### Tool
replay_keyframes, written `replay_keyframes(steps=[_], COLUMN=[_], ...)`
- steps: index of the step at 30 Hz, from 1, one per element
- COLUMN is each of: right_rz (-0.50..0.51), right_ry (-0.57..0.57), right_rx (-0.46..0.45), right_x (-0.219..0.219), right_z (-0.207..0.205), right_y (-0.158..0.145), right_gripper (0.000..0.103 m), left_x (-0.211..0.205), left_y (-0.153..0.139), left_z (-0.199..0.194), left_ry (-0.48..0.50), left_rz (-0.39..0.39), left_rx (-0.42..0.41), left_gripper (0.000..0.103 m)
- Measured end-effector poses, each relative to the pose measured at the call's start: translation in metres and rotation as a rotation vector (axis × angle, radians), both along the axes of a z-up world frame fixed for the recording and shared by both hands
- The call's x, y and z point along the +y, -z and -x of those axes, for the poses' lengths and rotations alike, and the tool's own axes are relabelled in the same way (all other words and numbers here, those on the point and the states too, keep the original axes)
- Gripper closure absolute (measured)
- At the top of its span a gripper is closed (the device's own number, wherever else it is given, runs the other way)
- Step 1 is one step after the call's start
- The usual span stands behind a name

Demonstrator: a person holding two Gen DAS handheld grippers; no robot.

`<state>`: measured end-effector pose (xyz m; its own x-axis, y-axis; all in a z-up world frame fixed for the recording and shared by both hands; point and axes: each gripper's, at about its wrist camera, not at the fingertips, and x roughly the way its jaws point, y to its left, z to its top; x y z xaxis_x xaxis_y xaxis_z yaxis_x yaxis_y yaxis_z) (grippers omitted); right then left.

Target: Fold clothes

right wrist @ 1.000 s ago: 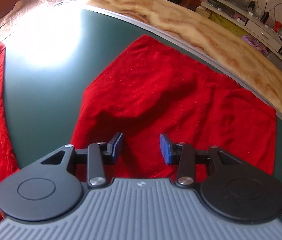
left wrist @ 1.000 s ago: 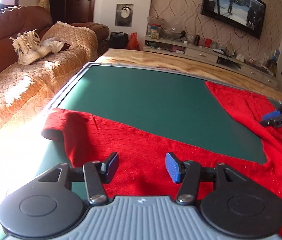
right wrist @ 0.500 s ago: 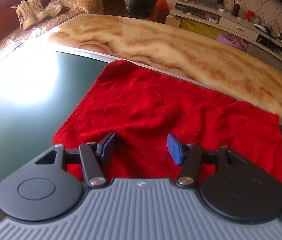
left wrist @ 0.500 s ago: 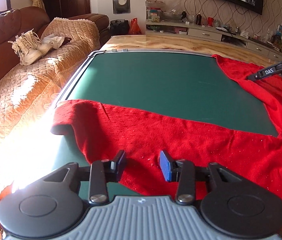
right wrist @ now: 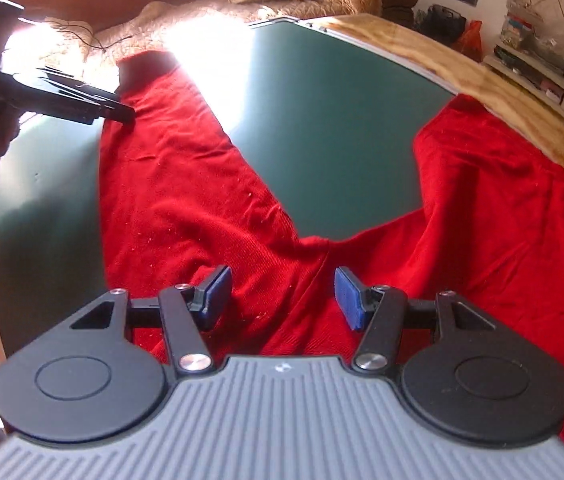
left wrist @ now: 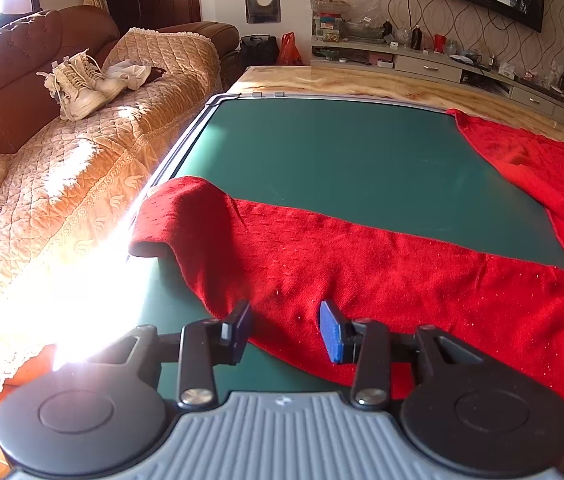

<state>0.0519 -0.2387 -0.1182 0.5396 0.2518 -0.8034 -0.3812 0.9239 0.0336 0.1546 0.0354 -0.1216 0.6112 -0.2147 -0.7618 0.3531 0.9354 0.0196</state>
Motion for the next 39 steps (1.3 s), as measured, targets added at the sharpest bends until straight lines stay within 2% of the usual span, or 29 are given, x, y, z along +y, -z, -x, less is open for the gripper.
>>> replay_keyframes(steps=[1, 3, 4, 6, 10, 12, 14, 17, 21, 26, 29, 32, 33, 34, 35, 37, 39], right_rz=[-0.023, -0.068, -0.091, -0.134, -0.145, -0.171, -0.210, -0.250, -0.234, -0.195, -0.190, -0.201, -0.203, -0.205, -0.207, -0.211, -0.213], right_ry=[0.005, 0.016, 0.022, 0.030, -0.019, 0.029, 0.045, -0.010, -0.083, -0.098, -0.081, -0.063, -0.061, -0.059, -0.057, -0.052, -0.050], right_rx=[0.010, 0.029, 0.038, 0.057, 0.086, 0.065, 0.040, 0.016, 0.047, 0.085, 0.081, 0.084, 0.084, 0.084, 0.084, 0.084, 0.084], right_x=[0.000, 0.001, 0.001, 0.002, -0.002, -0.013, -0.020, -0.016, 0.001, 0.002, -0.002, -0.002, -0.002, -0.002, -0.003, -0.003, -0.004], right_z=[0.000, -0.001, -0.001, -0.001, -0.002, 0.002, 0.012, 0.034, 0.057, 0.071, 0.073, 0.072, 0.072, 0.073, 0.073, 0.074, 0.074], right_y=[0.001, 0.004, 0.006, 0.008, 0.006, 0.000, -0.009, -0.018, -0.009, 0.006, 0.004, 0.003, 0.004, 0.004, 0.004, 0.004, 0.005], right_gripper=[0.042, 0.061, 0.065, 0.065, 0.061, 0.061, 0.061, 0.061, 0.061, 0.061, 0.061, 0.061, 0.061, 0.061, 0.061, 0.061, 0.061], left_x=[0.001, 0.003, 0.005, 0.008, 0.016, 0.022, 0.026, 0.039, 0.061, 0.056, 0.061, 0.073, 0.074, 0.074, 0.069, 0.042, 0.013], left_y=[0.000, -0.001, -0.001, -0.002, -0.004, -0.005, -0.008, -0.016, -0.021, -0.019, -0.013, -0.007, -0.007, -0.008, -0.011, -0.019, -0.023], left_z=[0.000, 0.001, 0.001, 0.001, 0.004, 0.007, 0.010, 0.010, -0.009, -0.038, -0.056, -0.067, -0.068, -0.067, -0.065, -0.055, -0.041], left_ry=[-0.002, -0.001, -0.002, -0.006, -0.022, -0.029, -0.034, -0.089, -0.180, -0.224, -0.275, -0.321, -0.331, -0.332, -0.319, -0.188, 0.004], left_rz=[0.000, -0.007, -0.008, -0.011, -0.021, -0.012, -0.009, -0.005, 0.035, -0.025, 0.051, 0.197, 0.223, 0.240, 0.226, 0.133, 0.095], left_rx=[0.003, 0.009, 0.012, 0.020, 0.038, 0.043, 0.029, -0.032, -0.052, -0.045, -0.002, 0.047, 0.037, -0.008, -0.047, -0.126, -0.128], left_gripper=[0.059, 0.059, 0.059, 0.059, 0.059, 0.058, 0.057, 0.057, 0.057, 0.054, 0.053, 0.054, 0.060, 0.070, 0.085, 0.086, 0.084])
